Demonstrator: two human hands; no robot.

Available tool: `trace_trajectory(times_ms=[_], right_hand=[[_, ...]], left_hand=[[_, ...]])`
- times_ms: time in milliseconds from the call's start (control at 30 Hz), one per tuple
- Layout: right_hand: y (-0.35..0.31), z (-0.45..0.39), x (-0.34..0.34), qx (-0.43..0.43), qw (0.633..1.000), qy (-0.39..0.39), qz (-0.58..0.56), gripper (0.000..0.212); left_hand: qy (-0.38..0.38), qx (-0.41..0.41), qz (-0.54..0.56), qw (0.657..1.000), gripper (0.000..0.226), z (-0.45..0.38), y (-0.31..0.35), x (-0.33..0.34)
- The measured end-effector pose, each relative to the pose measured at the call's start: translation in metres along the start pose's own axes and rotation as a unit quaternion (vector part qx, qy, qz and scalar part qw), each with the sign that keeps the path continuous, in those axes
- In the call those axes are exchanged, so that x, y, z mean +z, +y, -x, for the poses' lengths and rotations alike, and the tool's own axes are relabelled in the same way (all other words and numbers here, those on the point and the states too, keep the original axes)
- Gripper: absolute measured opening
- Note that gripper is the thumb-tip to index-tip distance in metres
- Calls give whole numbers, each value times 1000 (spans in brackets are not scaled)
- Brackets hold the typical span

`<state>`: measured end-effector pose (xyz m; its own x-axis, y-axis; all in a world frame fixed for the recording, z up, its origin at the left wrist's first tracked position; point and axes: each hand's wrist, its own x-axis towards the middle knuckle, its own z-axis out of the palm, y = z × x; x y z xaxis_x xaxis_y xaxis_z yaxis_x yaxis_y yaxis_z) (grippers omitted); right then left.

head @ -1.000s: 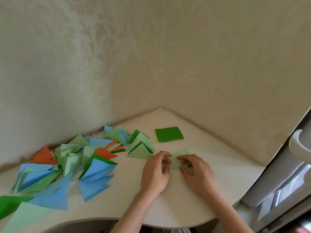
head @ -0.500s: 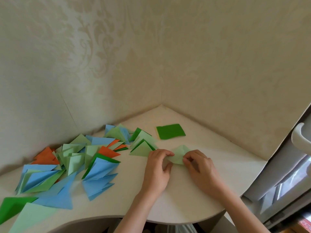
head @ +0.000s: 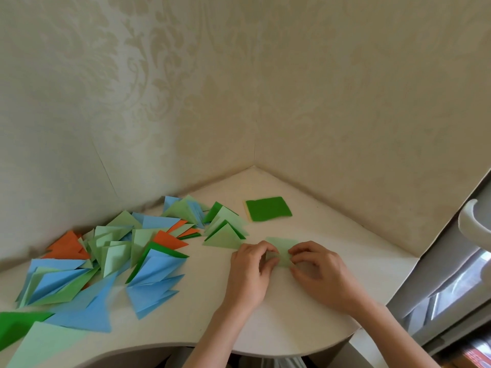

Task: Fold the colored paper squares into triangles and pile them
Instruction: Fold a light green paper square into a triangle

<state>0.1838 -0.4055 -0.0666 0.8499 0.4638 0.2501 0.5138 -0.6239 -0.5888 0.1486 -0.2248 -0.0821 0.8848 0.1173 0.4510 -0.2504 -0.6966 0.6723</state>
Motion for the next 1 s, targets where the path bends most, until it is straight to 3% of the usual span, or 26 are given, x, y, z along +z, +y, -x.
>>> trace_trajectory(times_ms=[67, 300, 600, 1000], right_hand=[[0, -2, 2, 5, 1000, -4, 13, 20], [-3, -5, 20, 44, 992, 117, -4, 17], [-3, -5, 22, 30, 991, 132, -3, 26], [1, -5, 20, 20, 993, 116, -19, 17]], left_hand=[[3, -16, 0, 1000, 13, 1, 0, 1], [40, -39, -10, 998, 20, 1, 1, 4], [50, -35, -60, 996, 26, -2, 0, 10], [53, -44, -40, 997, 24, -4, -1, 11]])
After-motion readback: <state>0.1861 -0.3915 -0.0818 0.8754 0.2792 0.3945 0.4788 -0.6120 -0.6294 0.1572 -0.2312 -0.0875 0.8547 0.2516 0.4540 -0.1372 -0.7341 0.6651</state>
